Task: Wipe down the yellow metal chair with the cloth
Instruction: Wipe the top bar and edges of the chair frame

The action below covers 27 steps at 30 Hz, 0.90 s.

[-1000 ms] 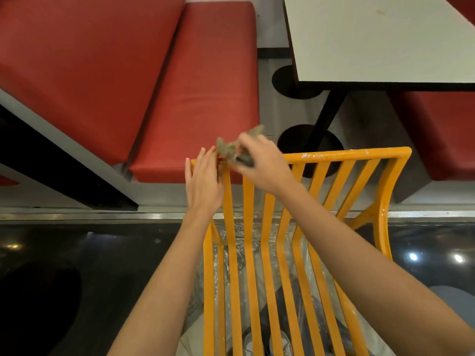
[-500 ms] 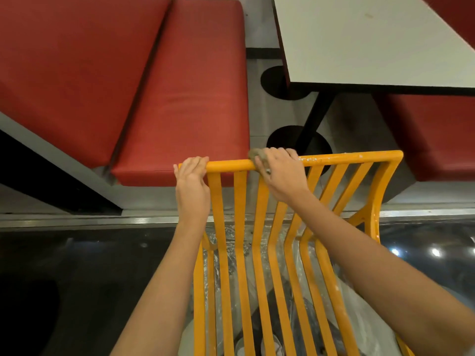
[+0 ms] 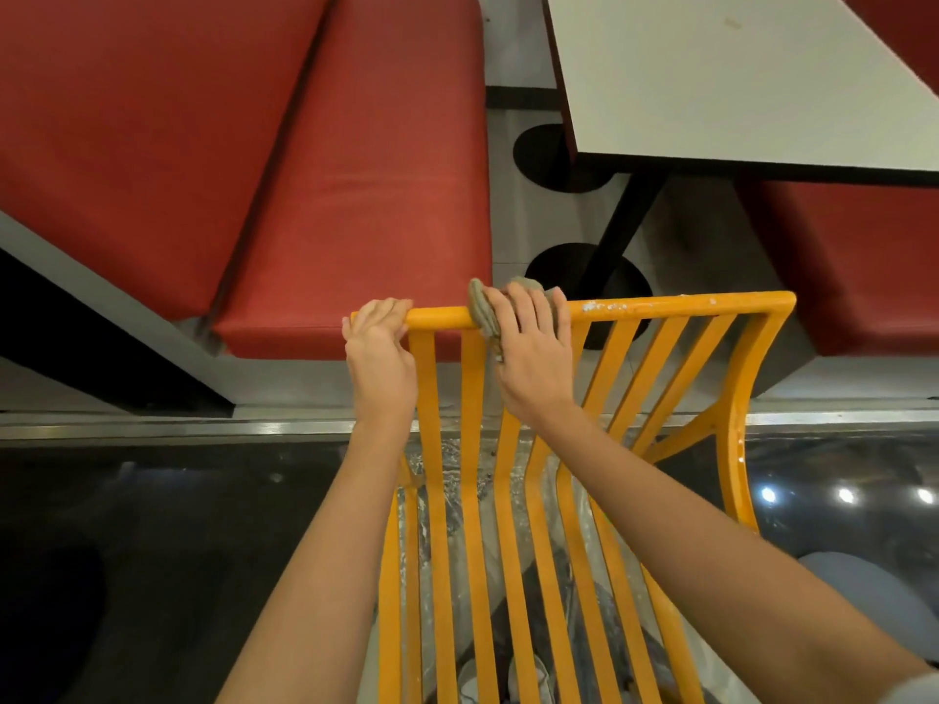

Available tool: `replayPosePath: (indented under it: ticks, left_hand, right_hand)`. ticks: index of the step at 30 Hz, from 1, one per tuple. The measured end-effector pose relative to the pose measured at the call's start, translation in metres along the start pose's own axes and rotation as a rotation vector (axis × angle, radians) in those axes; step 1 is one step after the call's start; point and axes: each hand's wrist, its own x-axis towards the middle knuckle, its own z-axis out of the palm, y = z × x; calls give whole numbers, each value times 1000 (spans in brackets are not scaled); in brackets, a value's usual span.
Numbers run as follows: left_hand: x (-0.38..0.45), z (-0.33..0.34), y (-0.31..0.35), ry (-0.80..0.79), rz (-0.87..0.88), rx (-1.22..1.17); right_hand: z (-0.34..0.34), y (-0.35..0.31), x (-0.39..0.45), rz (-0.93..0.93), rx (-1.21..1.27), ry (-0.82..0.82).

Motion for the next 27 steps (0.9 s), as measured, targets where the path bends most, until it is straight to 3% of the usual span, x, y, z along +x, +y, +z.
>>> replayPosePath:
  ticks: [3, 6, 10, 13, 15, 17, 20, 22, 24, 27]
  left_hand:
    - [1, -2, 1, 9, 21, 11]
    - [0, -5, 2, -2, 46, 31]
    - [0, -5, 3, 6, 26, 9]
    - [1, -5, 5, 14, 23, -1]
    - [4, -6, 4, 9, 34, 7]
    - [6, -8, 4, 6, 19, 8]
    - [4, -11, 9, -19, -57, -75]
    - [4, -12, 12, -36, -97, -122]
    - [6, -12, 12, -33, -111, -128]
    - [8, -15, 12, -1, -102, -117]
  right_hand:
    - [3, -39, 13, -108, 98, -17]
    - [0, -28, 15, -241, 110, -18]
    - [-10, 4, 14, -75, 119, 20]
    - [-24, -18, 49, 85, 195, -217]
    - [-29, -36, 67, 37, 215, -388]
    - [-27, -43, 63, -81, 283, -398]
    - [-24, -15, 33, -168, 371, -187]
    - [-25, 0, 33, -59, 310, -143]
    - [-25, -10, 52, 60, 275, -275]
    - [-23, -45, 63, -56, 320, -380]
